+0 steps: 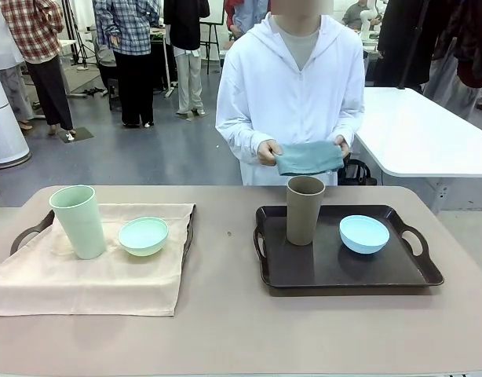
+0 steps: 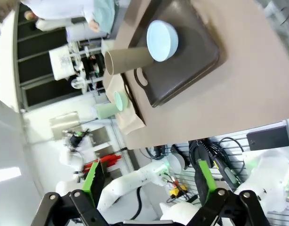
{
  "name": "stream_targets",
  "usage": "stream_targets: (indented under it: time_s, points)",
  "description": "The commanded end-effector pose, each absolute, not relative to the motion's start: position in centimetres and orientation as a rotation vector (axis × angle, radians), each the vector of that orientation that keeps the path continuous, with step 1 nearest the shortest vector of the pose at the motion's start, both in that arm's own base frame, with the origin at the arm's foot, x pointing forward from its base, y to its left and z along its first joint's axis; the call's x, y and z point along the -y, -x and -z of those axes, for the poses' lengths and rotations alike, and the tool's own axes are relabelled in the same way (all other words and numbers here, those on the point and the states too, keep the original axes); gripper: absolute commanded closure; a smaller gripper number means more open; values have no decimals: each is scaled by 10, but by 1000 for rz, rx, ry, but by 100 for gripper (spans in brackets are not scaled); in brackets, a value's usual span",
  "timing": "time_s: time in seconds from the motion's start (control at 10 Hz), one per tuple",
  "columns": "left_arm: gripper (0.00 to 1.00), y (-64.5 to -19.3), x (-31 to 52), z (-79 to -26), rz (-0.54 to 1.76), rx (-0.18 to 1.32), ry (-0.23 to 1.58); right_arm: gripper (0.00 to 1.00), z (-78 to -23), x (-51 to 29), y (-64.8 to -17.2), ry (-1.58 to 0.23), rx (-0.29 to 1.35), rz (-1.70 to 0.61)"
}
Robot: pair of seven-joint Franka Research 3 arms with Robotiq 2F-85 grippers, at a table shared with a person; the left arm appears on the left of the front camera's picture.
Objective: Set up a tray with a mat and arrange the tableware.
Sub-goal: Pick up the Picnic Bowl and Reusable plastic cup from the Handle tray in front of the human's position and hold them in the air.
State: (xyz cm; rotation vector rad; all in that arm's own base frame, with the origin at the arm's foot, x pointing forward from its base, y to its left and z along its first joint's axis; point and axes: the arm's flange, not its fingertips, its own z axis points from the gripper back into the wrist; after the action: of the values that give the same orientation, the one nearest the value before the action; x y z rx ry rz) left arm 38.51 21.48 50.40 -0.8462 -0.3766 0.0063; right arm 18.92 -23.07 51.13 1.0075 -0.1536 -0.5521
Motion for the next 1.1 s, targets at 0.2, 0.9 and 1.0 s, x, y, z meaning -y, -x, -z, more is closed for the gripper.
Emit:
stream_targets:
  time_s: [0.2, 0.9, 1.0]
  points:
    - [0, -431, -137, -632, 315, 534, 547, 0, -634, 187, -221, -676, 179, 481]
    - [0, -455, 143, -606, 957, 490, 276, 0, -602, -8, -324, -156, 126, 417]
    - [0, -454, 168, -592, 1004, 493, 249, 0, -588, -19, -332, -126, 149, 432]
